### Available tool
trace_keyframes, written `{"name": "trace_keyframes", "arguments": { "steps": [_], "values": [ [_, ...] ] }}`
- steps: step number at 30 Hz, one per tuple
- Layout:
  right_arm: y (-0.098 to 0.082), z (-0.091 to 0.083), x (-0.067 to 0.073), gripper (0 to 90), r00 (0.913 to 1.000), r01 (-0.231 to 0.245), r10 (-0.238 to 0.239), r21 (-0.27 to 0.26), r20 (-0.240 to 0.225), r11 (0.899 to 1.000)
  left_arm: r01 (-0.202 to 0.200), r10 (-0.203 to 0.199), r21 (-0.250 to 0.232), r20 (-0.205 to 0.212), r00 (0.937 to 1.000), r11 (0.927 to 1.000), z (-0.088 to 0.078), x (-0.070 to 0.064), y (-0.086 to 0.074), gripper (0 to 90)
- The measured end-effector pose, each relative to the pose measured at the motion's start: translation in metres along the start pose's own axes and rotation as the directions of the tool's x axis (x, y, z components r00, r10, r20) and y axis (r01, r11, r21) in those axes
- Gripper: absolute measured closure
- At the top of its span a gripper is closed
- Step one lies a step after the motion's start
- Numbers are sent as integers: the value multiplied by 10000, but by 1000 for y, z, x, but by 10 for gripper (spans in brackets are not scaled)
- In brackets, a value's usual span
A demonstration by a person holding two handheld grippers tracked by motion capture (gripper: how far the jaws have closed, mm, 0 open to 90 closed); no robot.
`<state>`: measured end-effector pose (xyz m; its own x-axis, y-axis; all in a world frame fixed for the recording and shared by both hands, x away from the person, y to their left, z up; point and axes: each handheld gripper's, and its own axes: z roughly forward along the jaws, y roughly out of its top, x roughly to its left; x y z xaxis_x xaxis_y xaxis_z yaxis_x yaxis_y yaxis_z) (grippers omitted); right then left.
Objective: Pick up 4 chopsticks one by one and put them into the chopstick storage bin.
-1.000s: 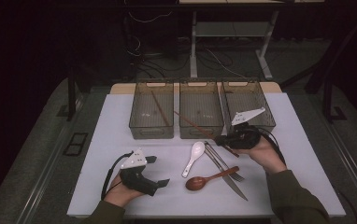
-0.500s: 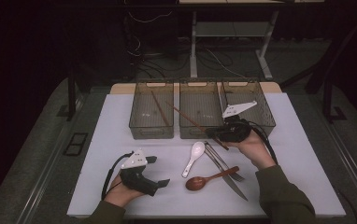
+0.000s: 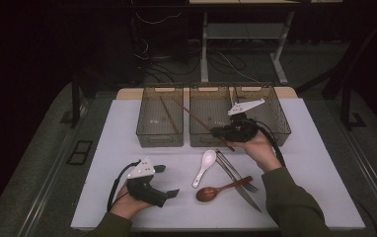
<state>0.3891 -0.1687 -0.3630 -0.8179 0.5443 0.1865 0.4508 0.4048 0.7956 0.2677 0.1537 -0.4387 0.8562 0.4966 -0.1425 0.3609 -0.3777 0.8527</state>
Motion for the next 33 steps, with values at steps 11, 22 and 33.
{"name": "trace_keyframes", "arguments": {
  "steps": [11,22,33],
  "values": [
    [24,24,3,832,9997,-145,147,-115,192,9998,40,-40,13,53,10000,10000,-1,0,0,30],
    [42,48,1,832,9991,-285,292,-230,320,9993,19,-19,-11,20,10000,10000,-1,0,0,30],
    [65,76,9,832,9991,-183,191,-192,390,9996,63,-63,-82,27,10000,9999,-1,0,1,32]
  ]
}}
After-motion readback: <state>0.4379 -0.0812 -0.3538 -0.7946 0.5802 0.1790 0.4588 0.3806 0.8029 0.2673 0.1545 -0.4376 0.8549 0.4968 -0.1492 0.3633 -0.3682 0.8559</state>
